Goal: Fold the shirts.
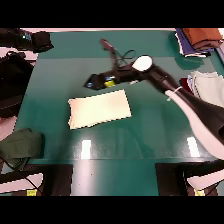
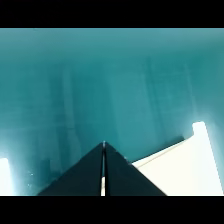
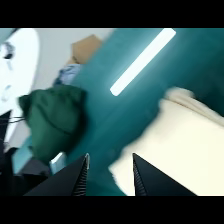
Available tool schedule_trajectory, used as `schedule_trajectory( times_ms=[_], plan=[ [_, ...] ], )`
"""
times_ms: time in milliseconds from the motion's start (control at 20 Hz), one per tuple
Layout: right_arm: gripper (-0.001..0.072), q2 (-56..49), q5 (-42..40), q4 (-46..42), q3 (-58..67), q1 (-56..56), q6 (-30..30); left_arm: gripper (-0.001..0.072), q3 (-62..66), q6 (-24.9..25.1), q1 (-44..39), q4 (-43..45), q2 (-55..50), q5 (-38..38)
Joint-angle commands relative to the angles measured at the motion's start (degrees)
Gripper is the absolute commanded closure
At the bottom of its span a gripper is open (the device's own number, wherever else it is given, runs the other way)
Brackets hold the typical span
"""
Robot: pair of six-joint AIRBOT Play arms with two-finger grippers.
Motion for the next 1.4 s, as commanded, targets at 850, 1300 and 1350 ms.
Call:
schedule_trajectory(
  times_ms=[850,1300,1350],
  plan=[
    [0.027,-10.34,4.17,1.2,-18.18,-12.59,5.79,0.0685,0.02,1.81,-5.46,-1.73,-4.35,-1.79],
    [0.0693,-7.85,5.01,-14.43,-0.22,-18.12,5.51,0.0686,0.02,3.32,-12.94,-2.49,-4.35,0.79],
    [0.0692,-6.67,6.23,-17.62,1.97,-21.66,6.8,0.0685,0.02,3.32,-14.05,-2.49,-4.35,1.49]
  ],
)
